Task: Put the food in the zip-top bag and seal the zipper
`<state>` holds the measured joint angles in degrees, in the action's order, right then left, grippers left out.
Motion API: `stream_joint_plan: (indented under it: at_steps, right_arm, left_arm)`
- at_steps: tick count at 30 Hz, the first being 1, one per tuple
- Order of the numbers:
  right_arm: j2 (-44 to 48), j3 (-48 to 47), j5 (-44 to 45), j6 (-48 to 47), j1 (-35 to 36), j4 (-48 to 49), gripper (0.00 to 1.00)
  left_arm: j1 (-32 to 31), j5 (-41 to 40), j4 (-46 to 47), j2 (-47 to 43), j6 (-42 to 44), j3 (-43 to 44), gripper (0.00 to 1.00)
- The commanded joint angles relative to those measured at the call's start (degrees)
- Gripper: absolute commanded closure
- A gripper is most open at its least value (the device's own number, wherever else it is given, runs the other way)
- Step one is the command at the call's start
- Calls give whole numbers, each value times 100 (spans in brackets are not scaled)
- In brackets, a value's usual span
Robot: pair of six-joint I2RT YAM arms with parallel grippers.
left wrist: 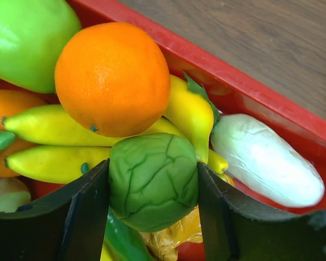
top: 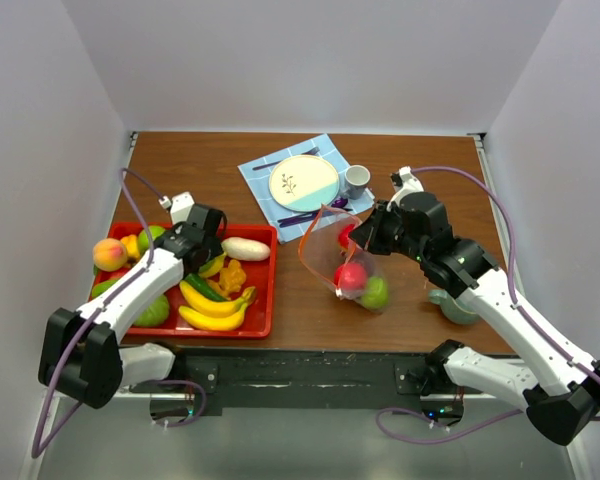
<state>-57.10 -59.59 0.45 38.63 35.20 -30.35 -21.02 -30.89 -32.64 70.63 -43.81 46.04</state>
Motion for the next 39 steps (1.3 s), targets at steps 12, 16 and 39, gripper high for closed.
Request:
stream_joint_plan:
  at_steps: [12,16,39]
  right_arm:
    - [-135,-17,-62,100,4,301,100]
    - [-100,44,-54,136,13,310,100]
    - [-179,-140,272,259,224,205,100]
  left_arm:
    - [27,2437,-76,-1341,1279,889,76]
    - [19,3087,12,-1551,1253,906,77]
    - [-2917,3626,2069,583,268,2137,35]
